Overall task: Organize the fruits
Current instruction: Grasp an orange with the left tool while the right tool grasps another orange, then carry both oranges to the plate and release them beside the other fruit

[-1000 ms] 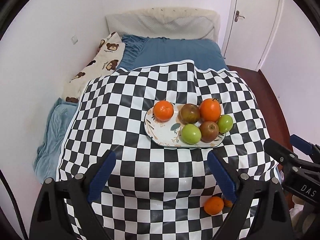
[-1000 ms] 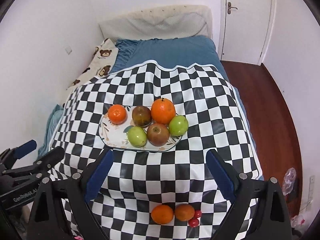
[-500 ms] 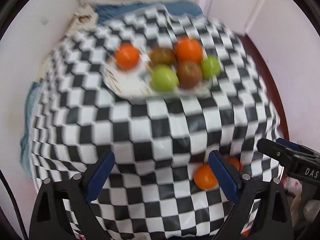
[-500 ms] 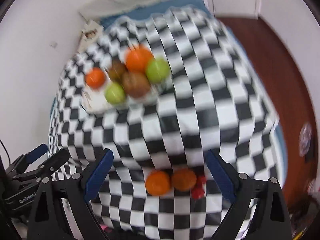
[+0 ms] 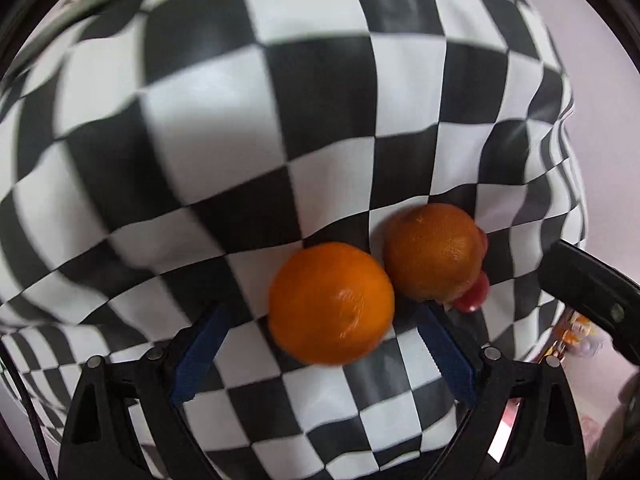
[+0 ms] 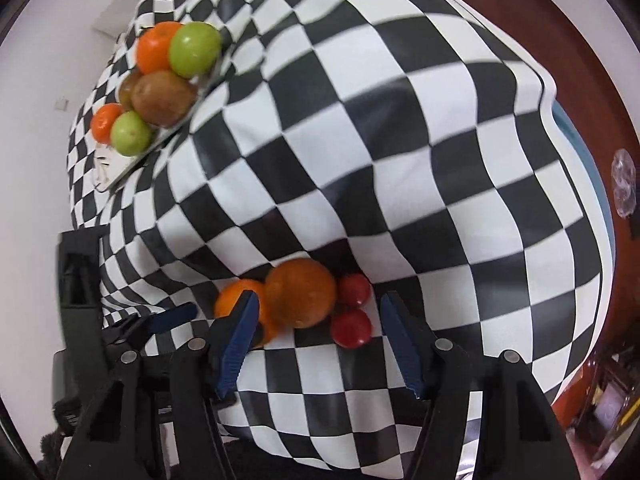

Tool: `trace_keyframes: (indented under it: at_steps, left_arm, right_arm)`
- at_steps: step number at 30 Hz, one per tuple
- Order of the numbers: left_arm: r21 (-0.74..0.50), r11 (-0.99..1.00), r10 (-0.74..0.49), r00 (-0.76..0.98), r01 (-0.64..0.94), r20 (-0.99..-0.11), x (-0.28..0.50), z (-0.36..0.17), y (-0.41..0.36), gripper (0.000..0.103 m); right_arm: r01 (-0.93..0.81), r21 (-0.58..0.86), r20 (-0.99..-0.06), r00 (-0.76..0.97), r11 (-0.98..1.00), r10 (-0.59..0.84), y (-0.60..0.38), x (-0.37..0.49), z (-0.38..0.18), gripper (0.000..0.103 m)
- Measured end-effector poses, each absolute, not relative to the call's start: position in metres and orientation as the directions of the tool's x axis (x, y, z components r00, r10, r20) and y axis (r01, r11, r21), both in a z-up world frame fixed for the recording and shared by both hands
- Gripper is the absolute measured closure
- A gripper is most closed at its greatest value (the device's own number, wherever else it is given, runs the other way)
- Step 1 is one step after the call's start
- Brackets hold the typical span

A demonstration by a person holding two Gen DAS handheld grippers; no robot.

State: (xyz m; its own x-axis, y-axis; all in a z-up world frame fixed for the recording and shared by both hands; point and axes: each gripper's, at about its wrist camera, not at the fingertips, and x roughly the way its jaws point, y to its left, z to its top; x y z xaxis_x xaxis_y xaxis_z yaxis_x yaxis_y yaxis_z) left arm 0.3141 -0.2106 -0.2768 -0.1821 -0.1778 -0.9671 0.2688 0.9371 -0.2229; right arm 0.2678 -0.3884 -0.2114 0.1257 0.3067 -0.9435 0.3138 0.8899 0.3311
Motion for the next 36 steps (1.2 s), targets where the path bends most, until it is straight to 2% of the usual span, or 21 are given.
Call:
trace_keyframes:
  at_steps: [1, 2, 3, 7, 16, 19, 24, 28, 36]
  left_arm:
    - [-0.239, 0.932, -0.196, -0.178, 0.271, -0.964, 0.312, -0.277, -0.212, 0.016]
    - [-0.242, 0.930, -0.200, -0.170, 0.276, -0.965, 0.311, -0.275, -0.214, 0.039]
    - [-0.218, 0.930, -0.178, -0.158, 0.294, -0.971, 0.308, -0.274, -0.216, 0.041]
    - [-0.193, 0.933, -0.157, -0.139, 0.302, -0.978, 0.298, -0.271, -0.212, 0.042]
    - [-0.078, 0.967, -0.059, -0.086, 0.243, -0.995, 0.281, -0.258, -0.148, 0.042]
    - [-0.120, 0.976, -0.098, -0.123, 0.181, -0.988, 0.278, -0.270, -0.138, 0.042]
    - [-0.117, 0.977, -0.096, -0.124, 0.176, -0.988, 0.273, -0.272, -0.139, 0.041]
    - [-0.171, 0.975, -0.145, -0.174, 0.141, -0.974, 0.277, -0.281, -0.128, 0.041]
    - [-0.134, 0.980, -0.122, -0.092, 0.146, -0.988, 0.267, -0.260, -0.129, 0.043]
  right_arm:
    - [0.320, 0.332, -0.943, 0.125, 0.887, 0.308, -0.391, 0.267, -0.213, 0.036]
    - [0.322, 0.329, -0.944, 0.121, 0.888, 0.306, -0.391, 0.265, -0.215, 0.036]
    - [0.325, 0.328, -0.945, 0.119, 0.887, 0.306, -0.392, 0.265, -0.216, 0.036]
    - [0.324, 0.332, -0.943, 0.110, 0.886, 0.313, -0.388, 0.264, -0.223, 0.036]
    - [0.228, 0.345, -0.938, 0.085, 0.910, 0.335, -0.347, 0.281, -0.237, 0.036]
    - [0.201, 0.323, -0.946, 0.082, 0.925, 0.312, -0.334, 0.289, -0.247, 0.036]
    - [0.154, 0.275, -0.961, 0.046, 0.949, 0.272, -0.317, 0.303, -0.269, 0.037]
    - [0.142, 0.261, -0.965, 0.042, 0.955, 0.258, -0.309, 0.306, -0.277, 0.040]
    - [0.120, 0.268, -0.963, 0.073, 0.956, 0.261, -0.306, 0.300, -0.267, 0.042]
